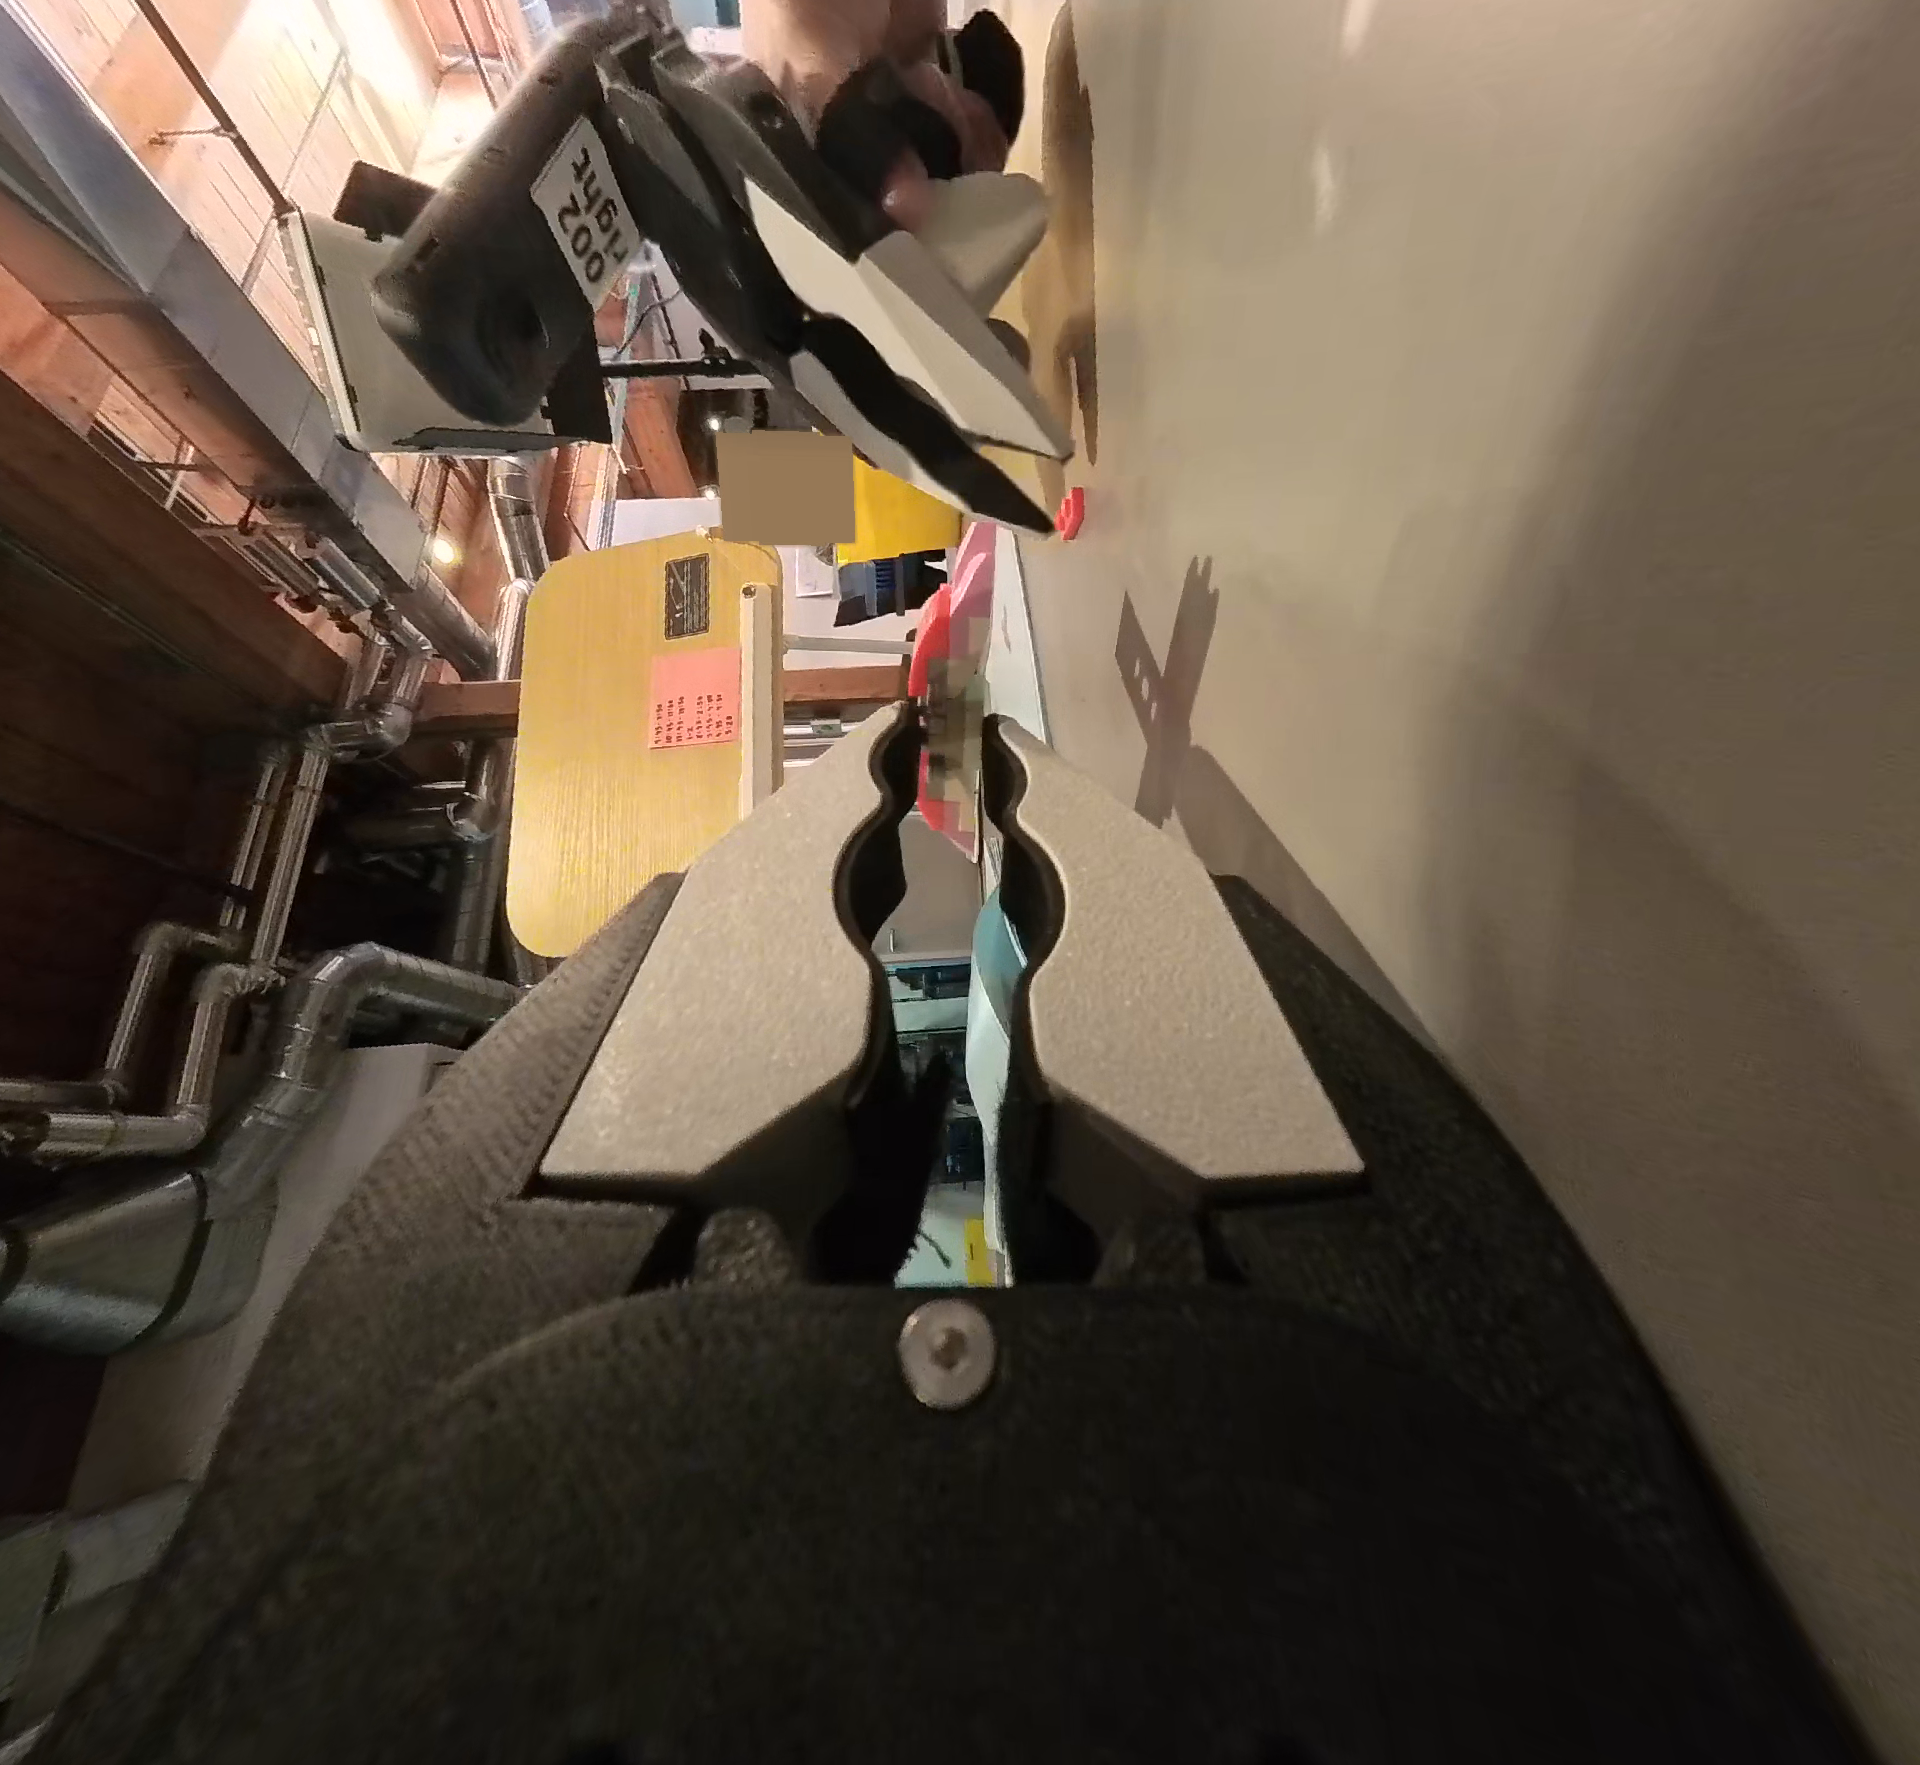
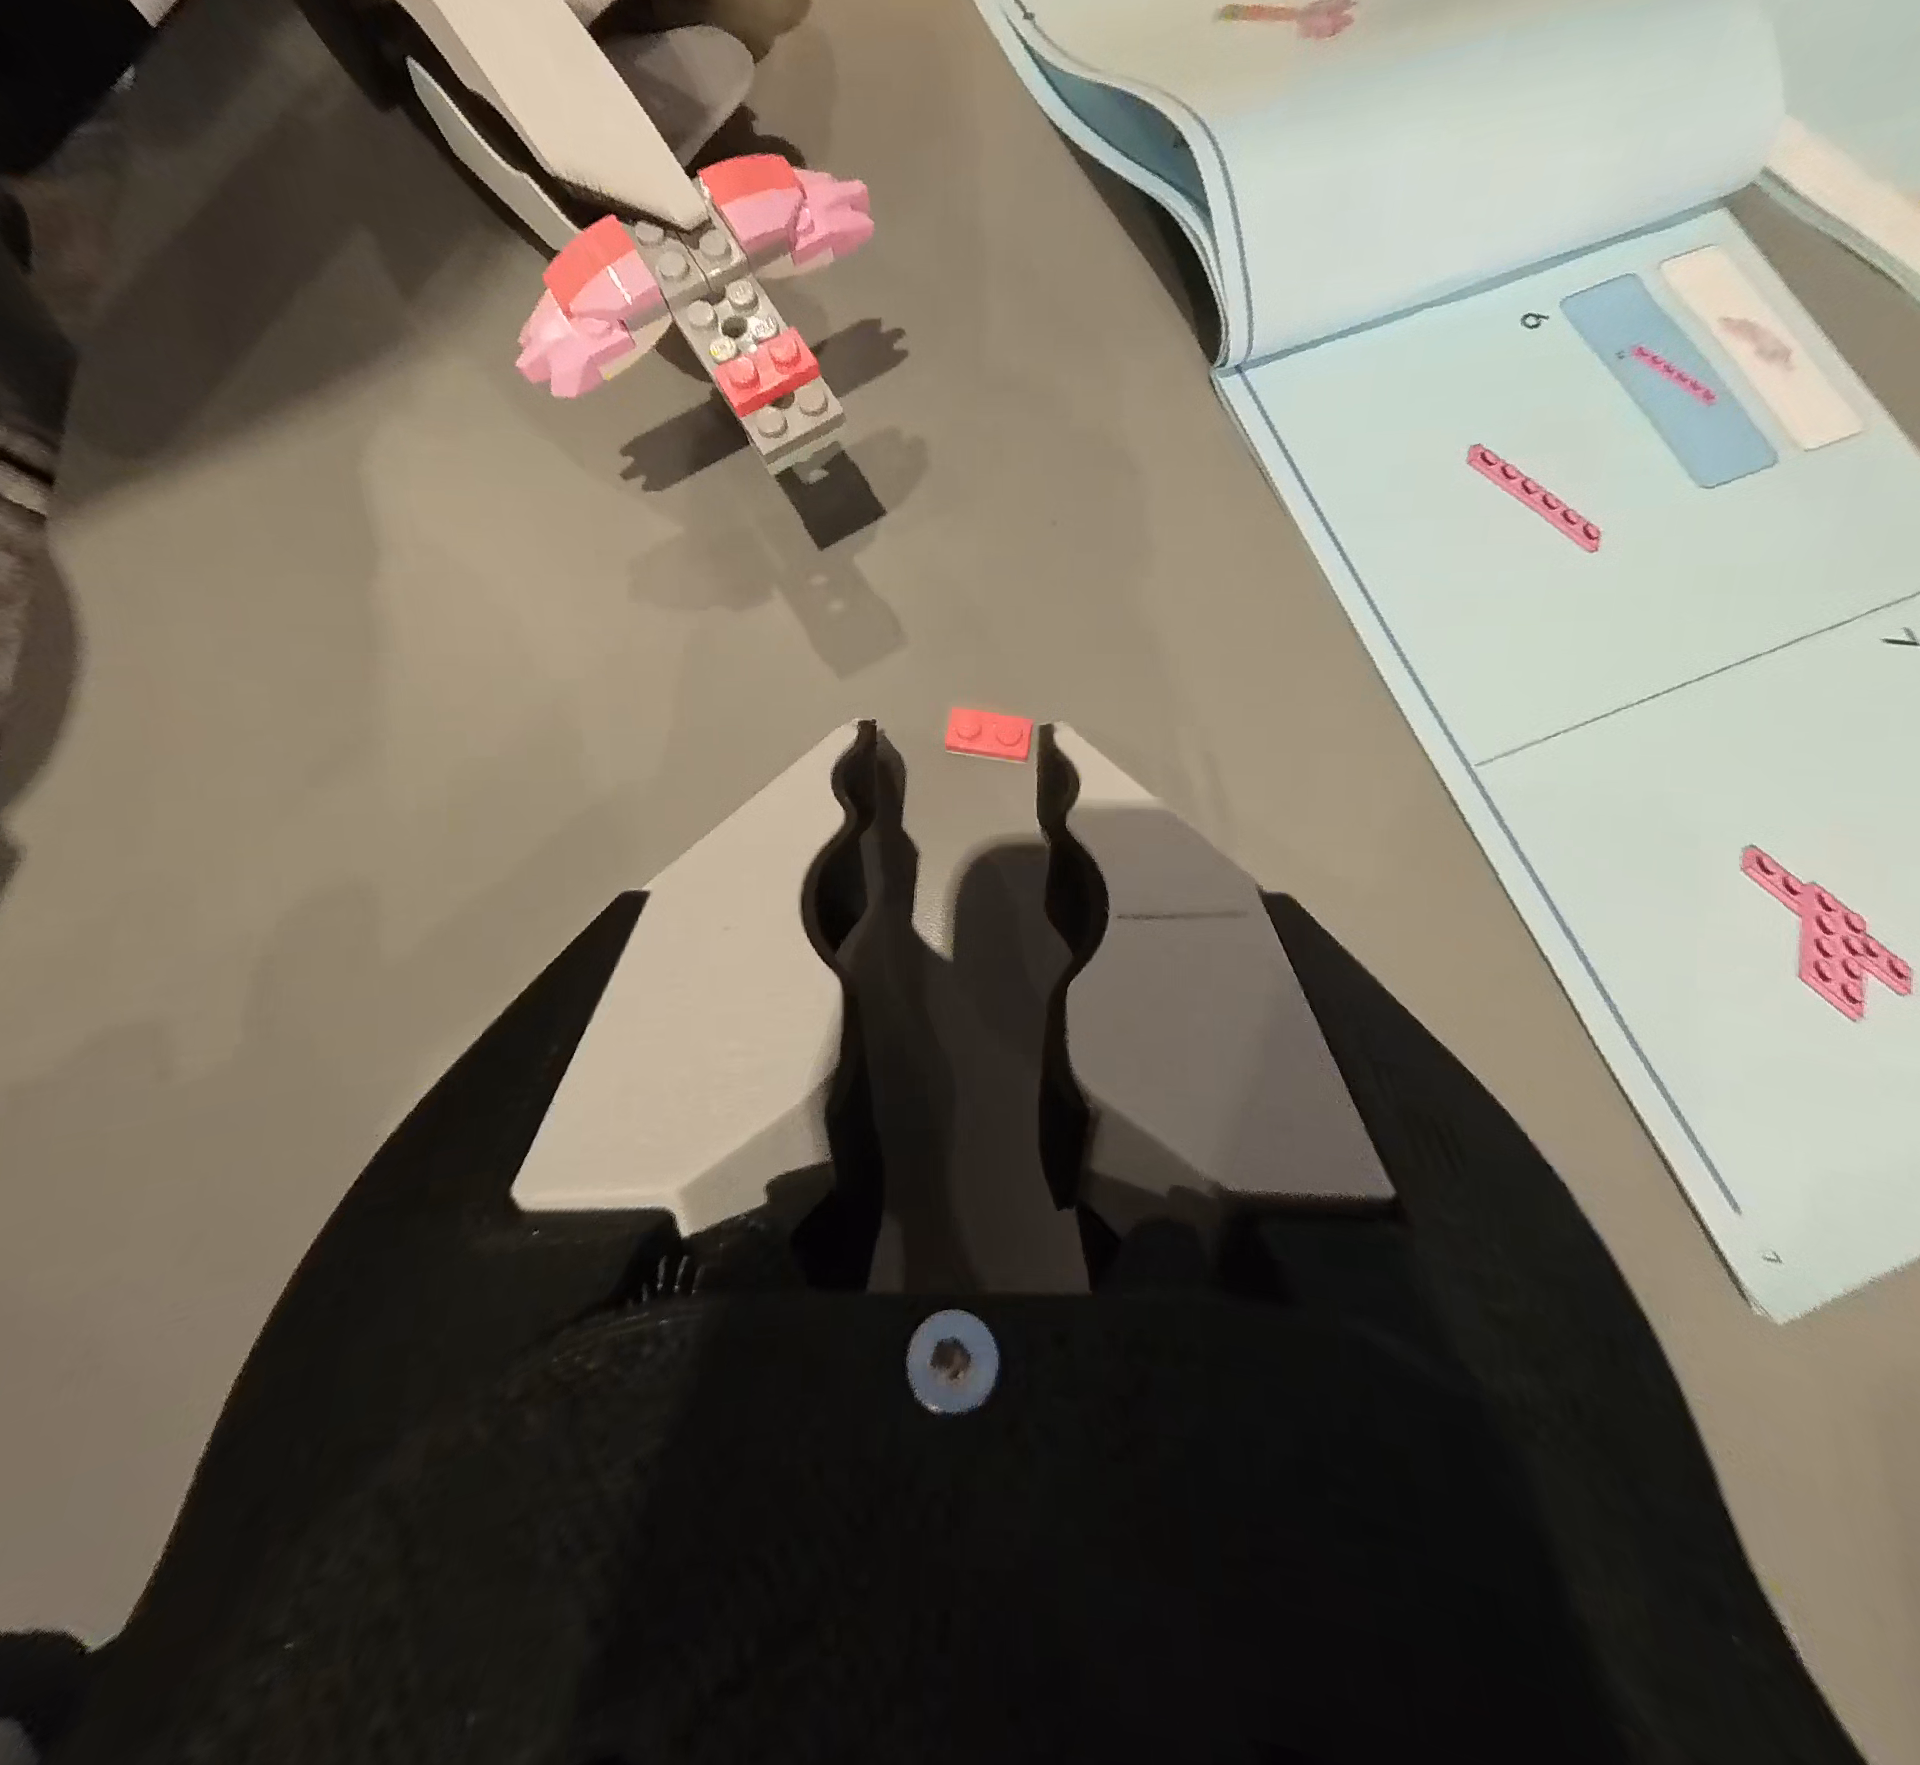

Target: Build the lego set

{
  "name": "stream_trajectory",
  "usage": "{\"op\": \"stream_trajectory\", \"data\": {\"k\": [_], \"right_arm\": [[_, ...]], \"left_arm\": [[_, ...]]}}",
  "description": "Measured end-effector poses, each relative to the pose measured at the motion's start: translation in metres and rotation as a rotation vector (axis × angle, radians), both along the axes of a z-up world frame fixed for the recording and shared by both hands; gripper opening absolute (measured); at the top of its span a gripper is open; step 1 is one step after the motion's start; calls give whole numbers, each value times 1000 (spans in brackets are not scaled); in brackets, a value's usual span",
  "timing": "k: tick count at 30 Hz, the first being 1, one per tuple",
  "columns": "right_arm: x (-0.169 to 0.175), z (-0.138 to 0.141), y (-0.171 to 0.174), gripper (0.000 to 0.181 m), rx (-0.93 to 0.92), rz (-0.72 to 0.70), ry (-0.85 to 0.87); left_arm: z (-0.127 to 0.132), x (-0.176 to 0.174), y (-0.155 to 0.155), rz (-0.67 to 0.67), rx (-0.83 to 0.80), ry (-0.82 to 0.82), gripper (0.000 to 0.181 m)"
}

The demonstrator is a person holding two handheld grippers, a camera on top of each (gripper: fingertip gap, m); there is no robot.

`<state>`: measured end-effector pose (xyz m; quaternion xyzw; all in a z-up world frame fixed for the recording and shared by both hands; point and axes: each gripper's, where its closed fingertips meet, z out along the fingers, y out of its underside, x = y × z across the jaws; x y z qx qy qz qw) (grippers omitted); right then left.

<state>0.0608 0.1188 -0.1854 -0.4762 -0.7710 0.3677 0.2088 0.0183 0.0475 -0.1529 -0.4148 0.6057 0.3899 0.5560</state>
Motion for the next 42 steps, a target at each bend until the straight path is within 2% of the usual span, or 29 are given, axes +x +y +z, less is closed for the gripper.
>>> {"op": "stream_trajectory", "data": {"k": [5, 9, 15, 19, 22, 29, 42], "right_arm": [[-3, -3, 2, 26, 52, -15, -3], [-3, -4, 3, 14, 61, -12, -1], [-6, 0, 5, 13, 99, -32, 8], [-8, 42, -36, 13, -77, 133, 196], [-4, 56, -62, 13, -134, 250, 247], [-4, 35, -92, 13, -144, 360, 145], [-1, 34, -92, 14, -109, 384, 175]], "left_arm": [[1, 0, 0, 0, 1, 0, 10], [1, 0, -1, -5, 2, 1, 10], [0, 4, -4, -35, -17, -10, 10], [0, 12, -10, -90, -17, -6, 10], [-3, 20, -18, -153, -56, -9, 10], [-2, 29, -26, -212, -31, 11, 10], [-2, 31, -28, -223, -34, 14, 10]]}}
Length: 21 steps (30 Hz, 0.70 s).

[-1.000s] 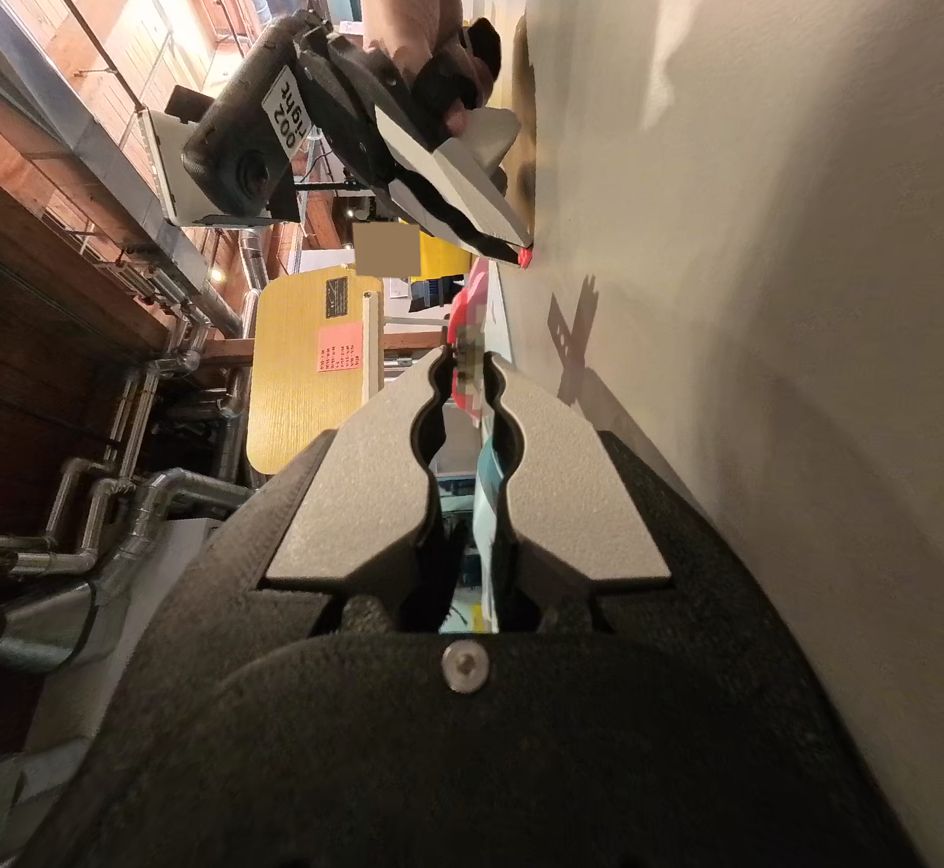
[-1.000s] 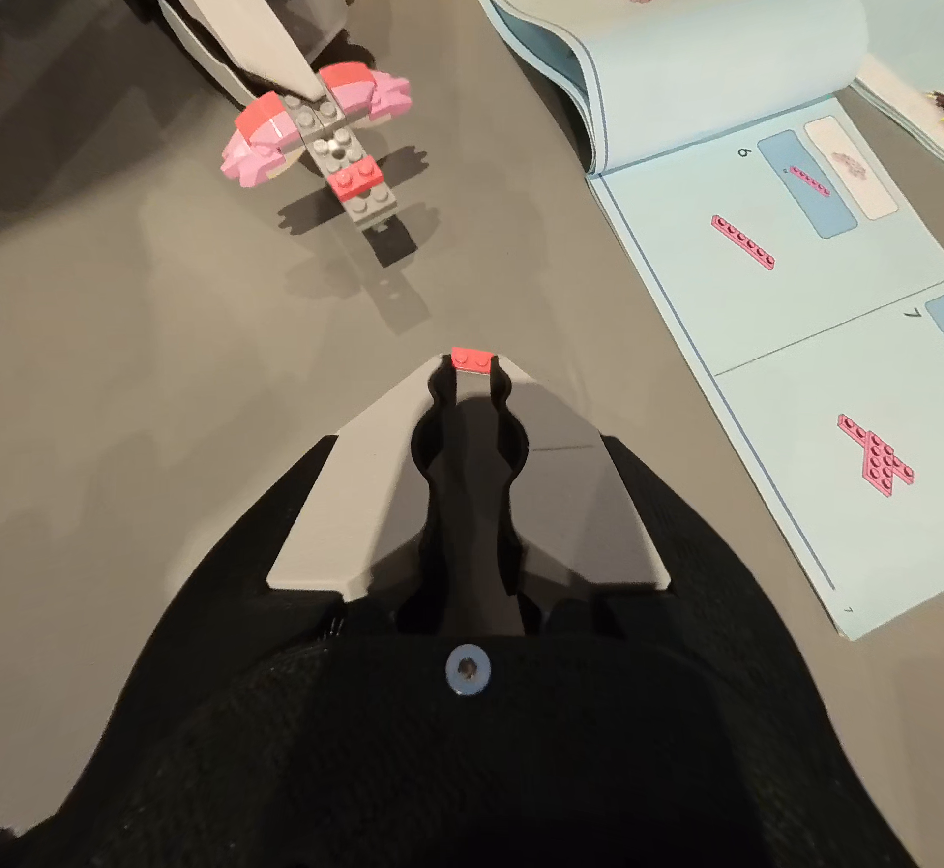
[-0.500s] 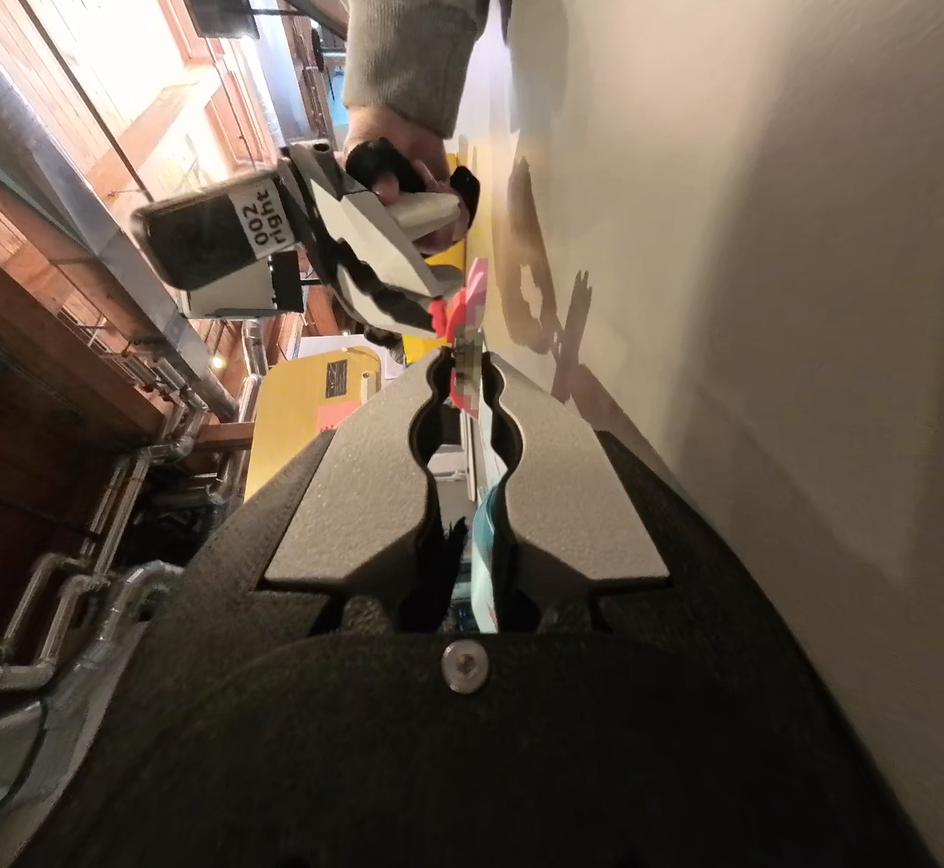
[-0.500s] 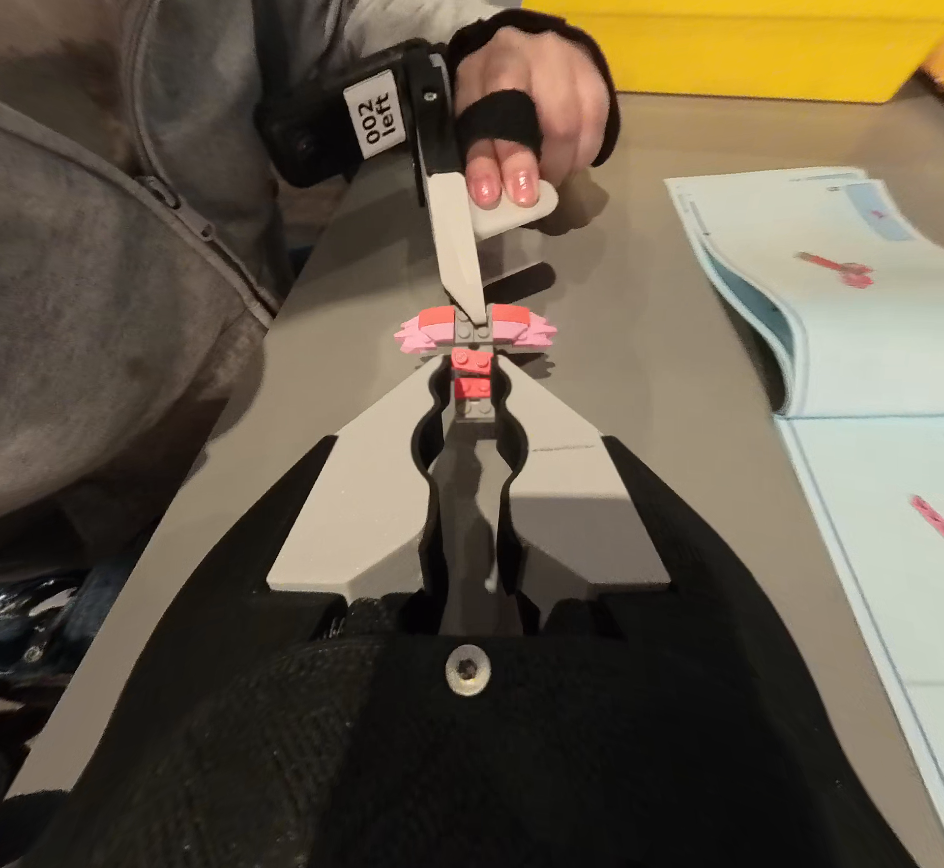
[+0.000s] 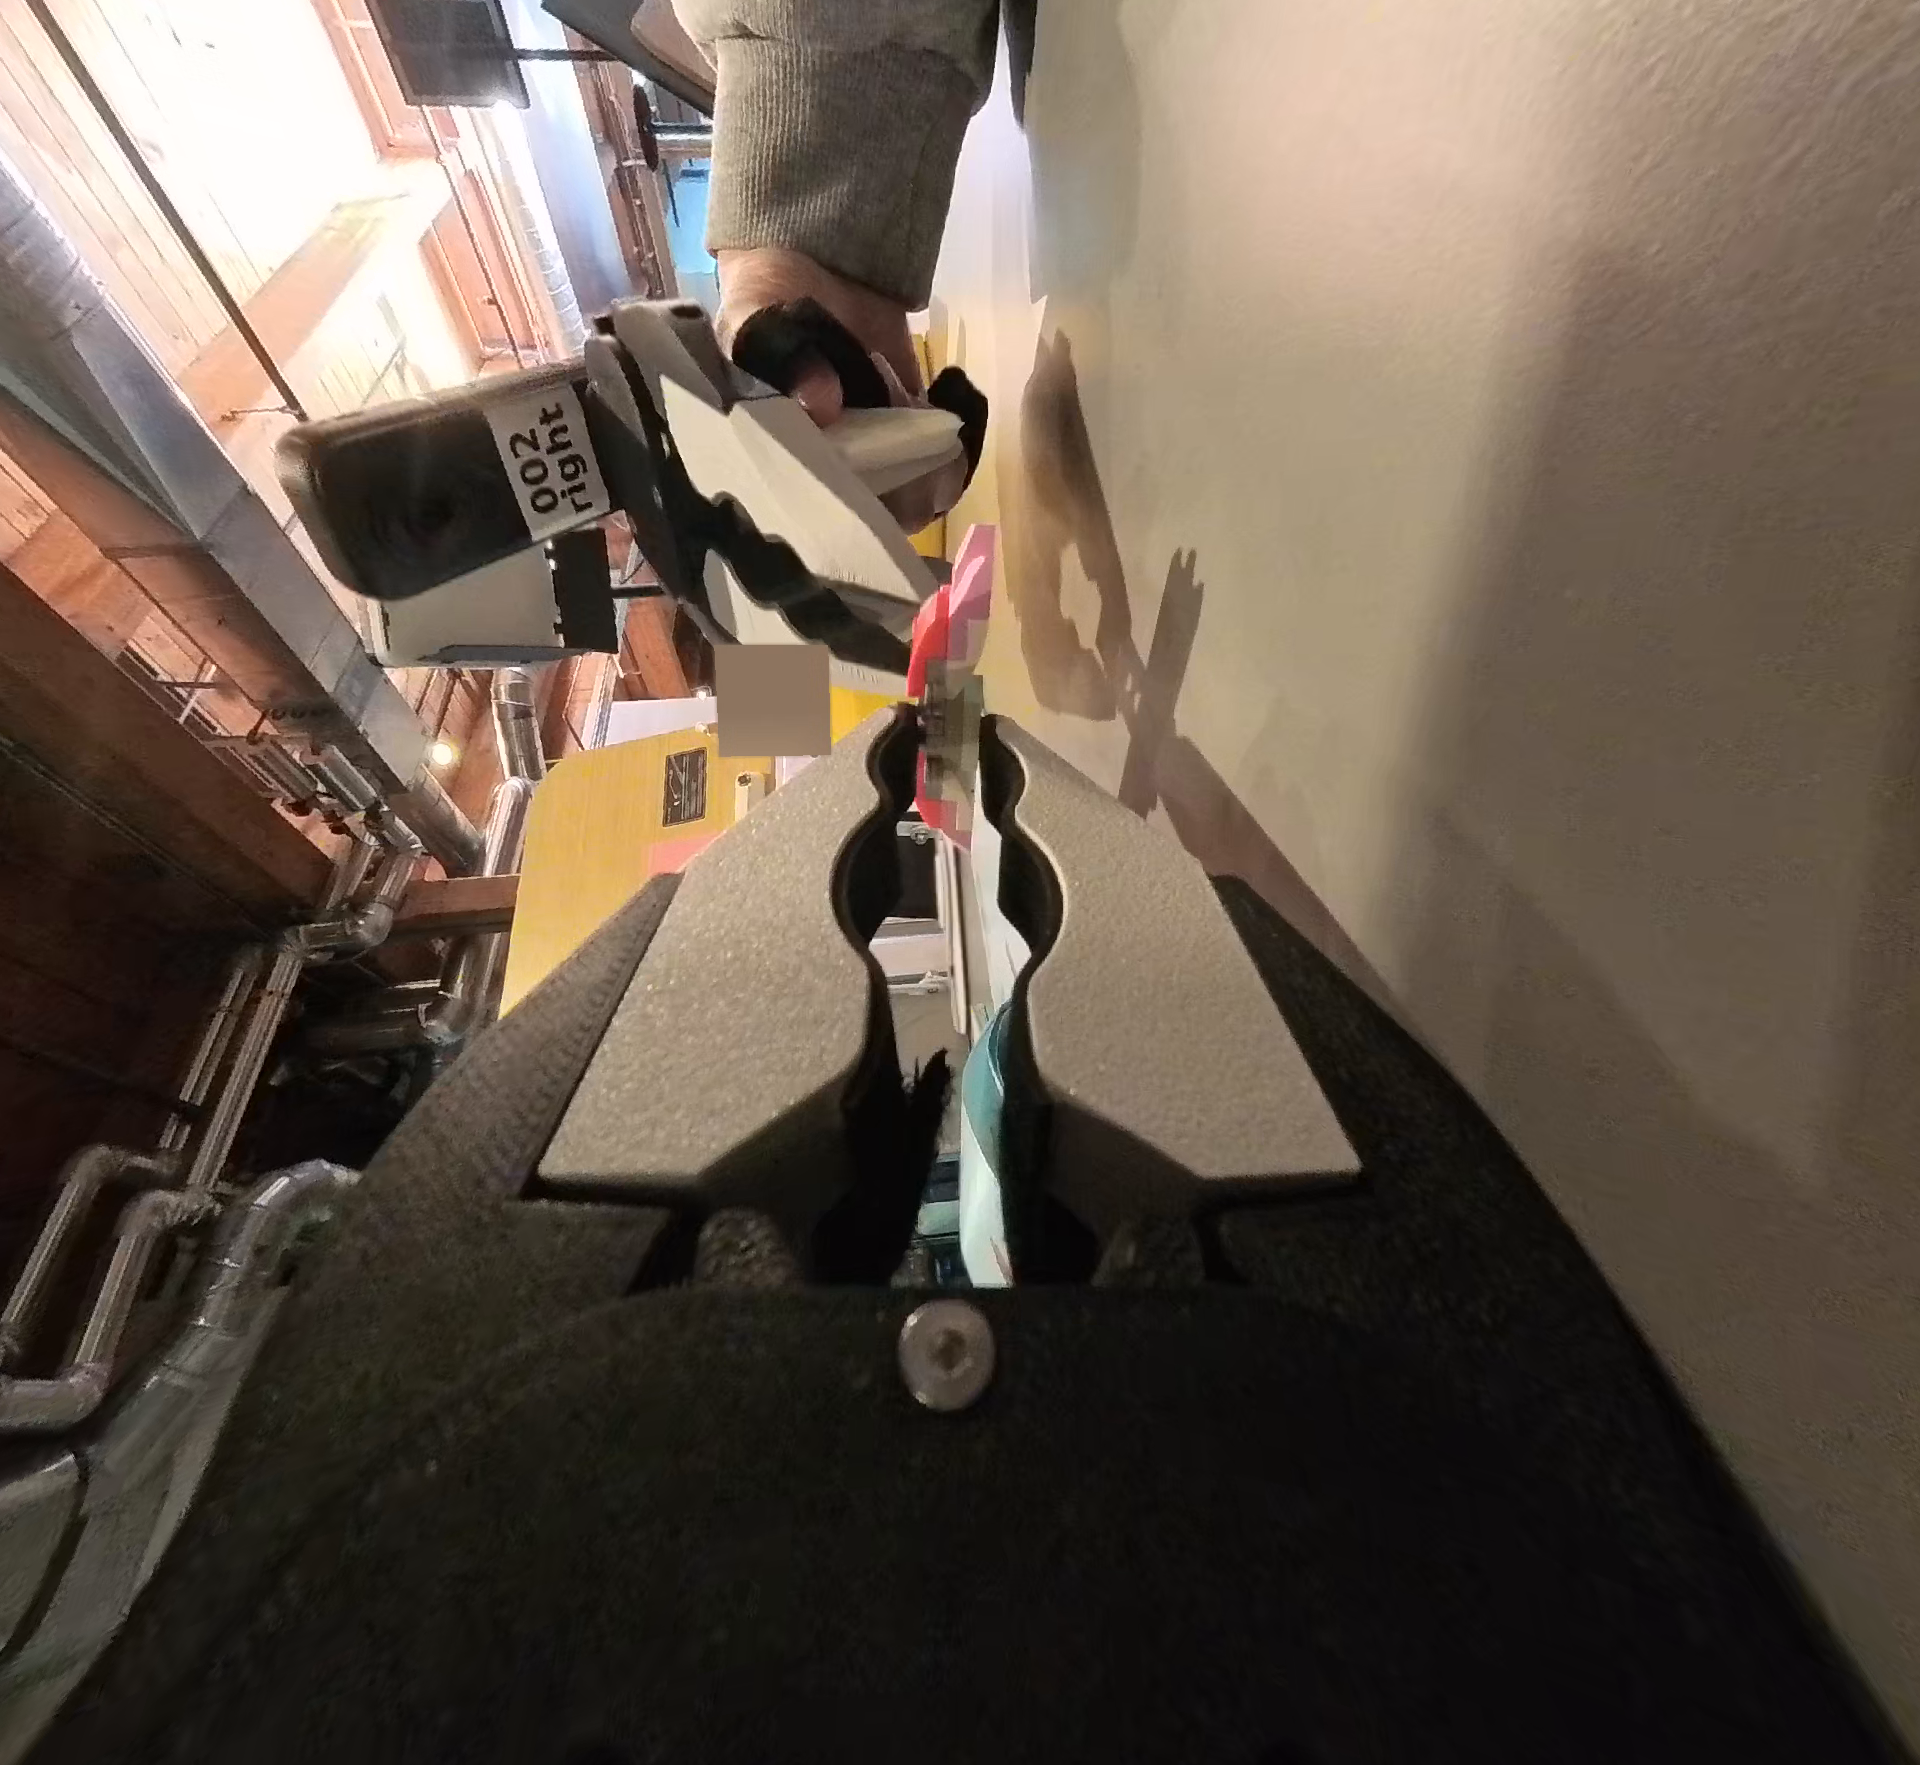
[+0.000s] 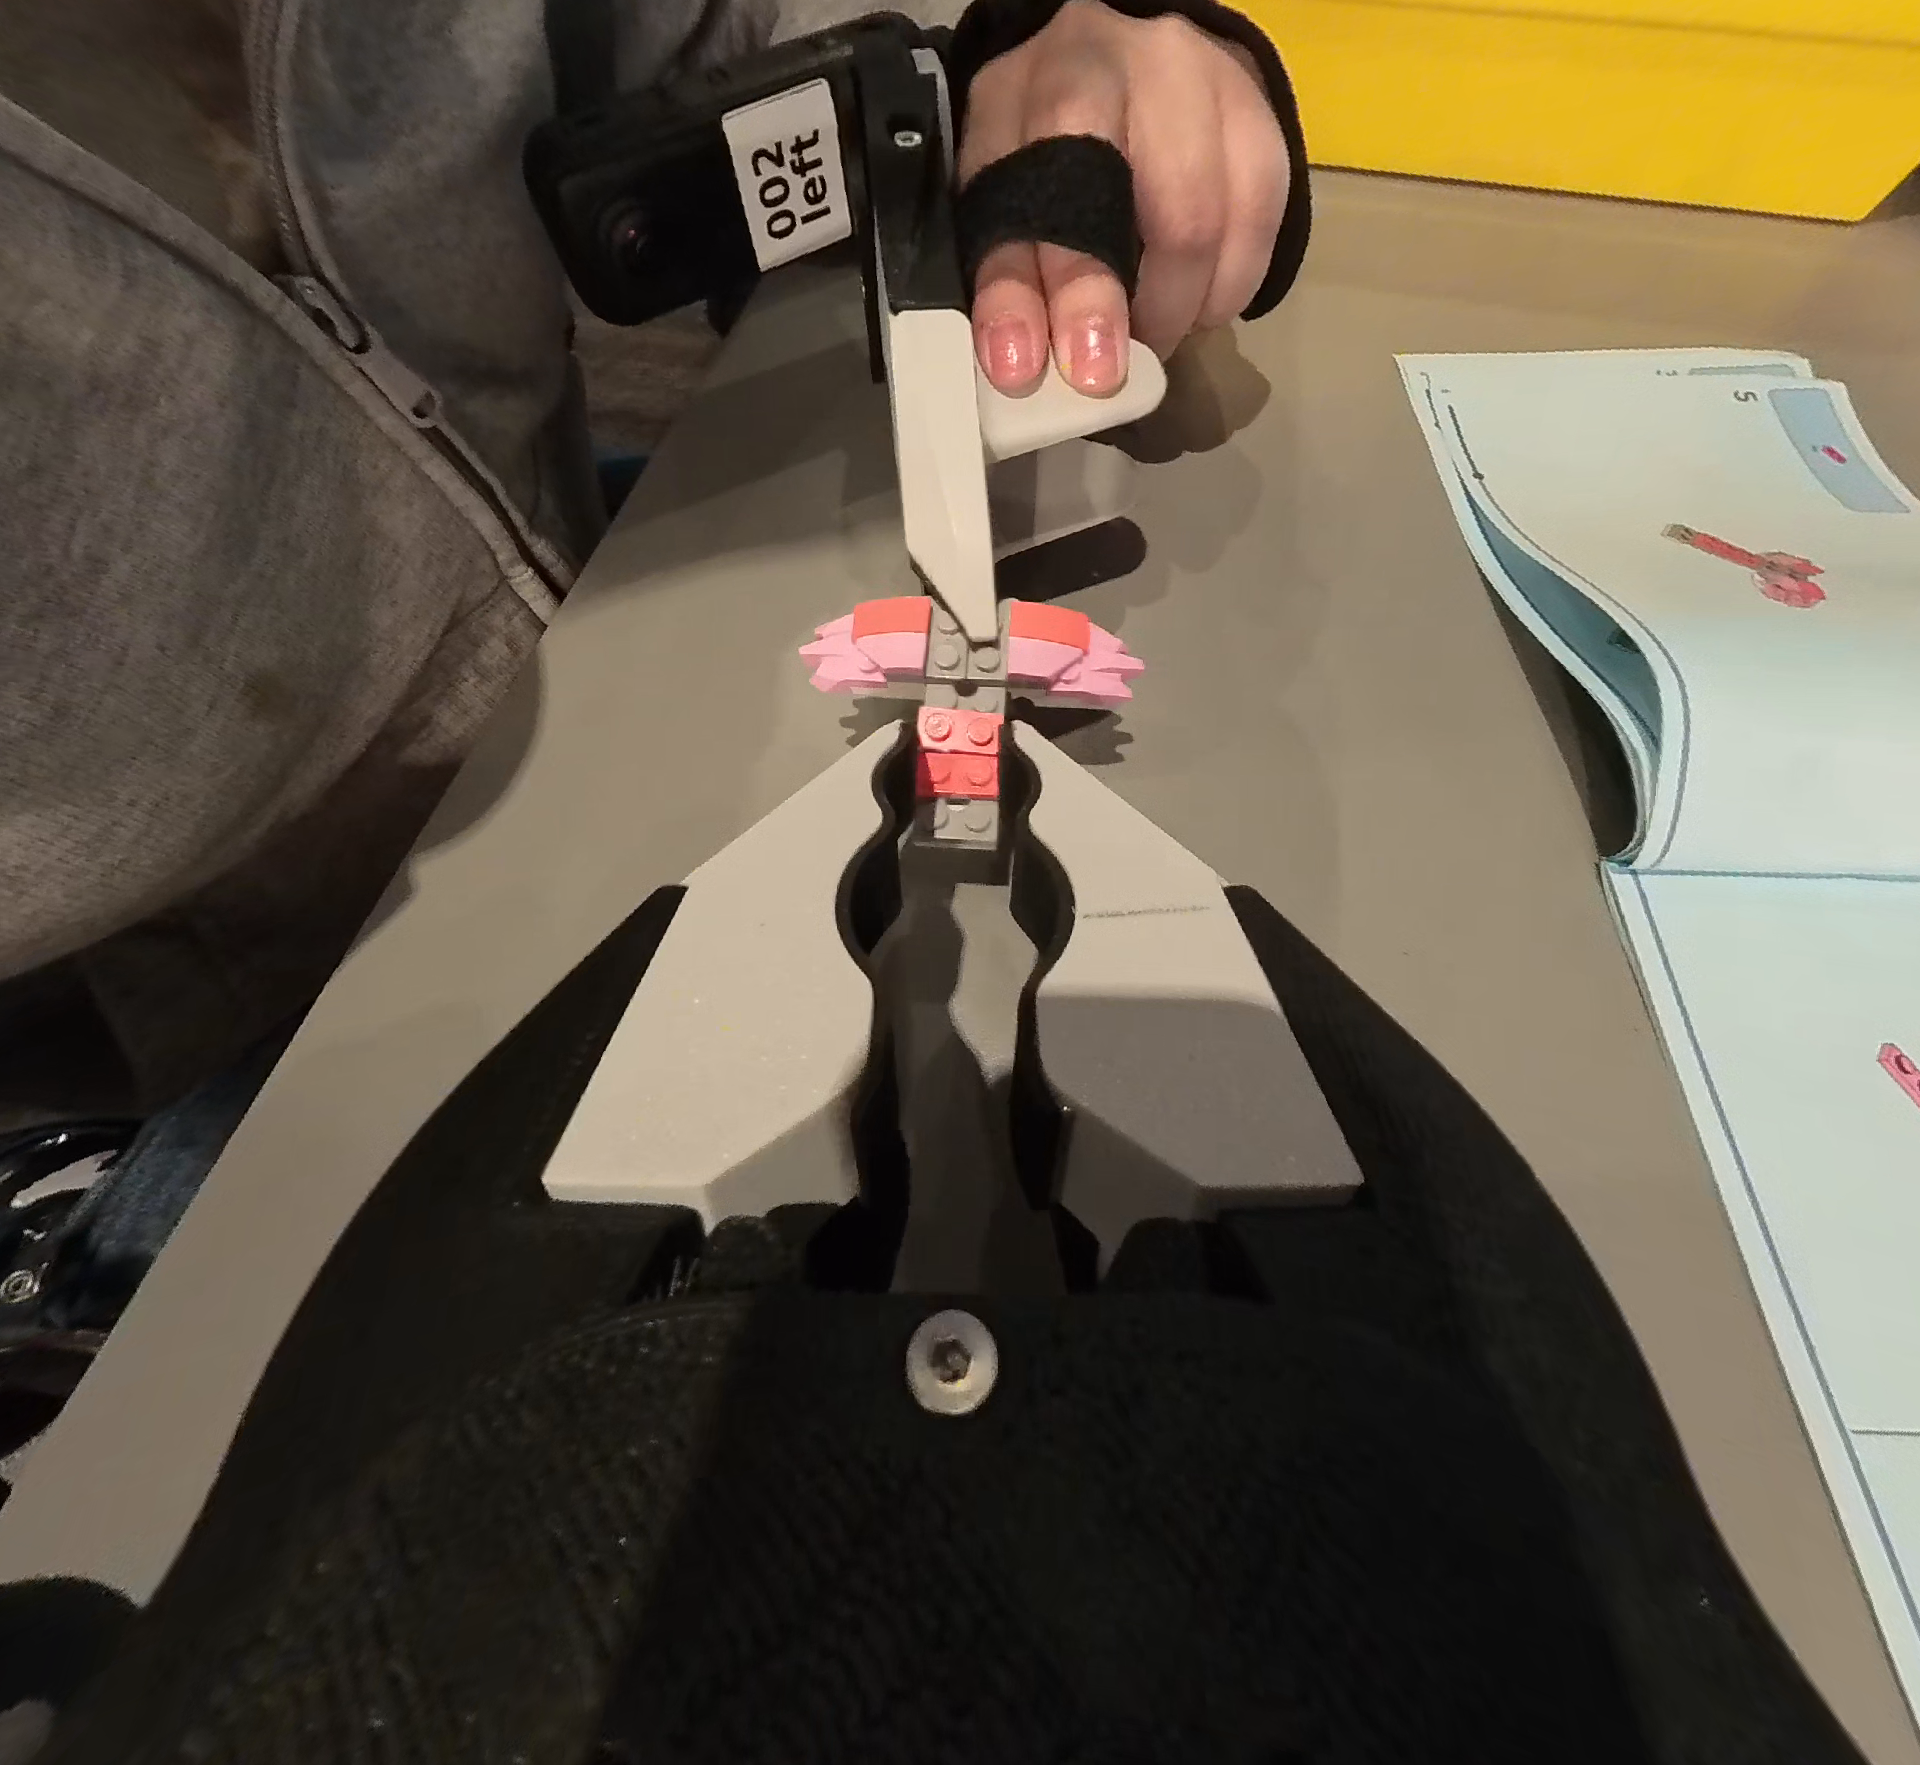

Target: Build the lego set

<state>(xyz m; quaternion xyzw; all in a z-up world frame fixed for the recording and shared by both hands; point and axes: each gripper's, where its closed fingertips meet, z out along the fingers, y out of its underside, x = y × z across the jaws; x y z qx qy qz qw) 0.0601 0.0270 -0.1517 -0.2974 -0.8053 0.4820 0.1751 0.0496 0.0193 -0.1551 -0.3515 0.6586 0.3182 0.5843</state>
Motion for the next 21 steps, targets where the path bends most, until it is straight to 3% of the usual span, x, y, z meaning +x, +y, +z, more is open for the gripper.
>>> {"op": "stream_trajectory", "data": {"k": [21], "right_arm": [[-3, -1, 0, 17, 27, -10, 26]], "left_arm": [[1, -1, 1, 3, 10, -7, 10]]}}
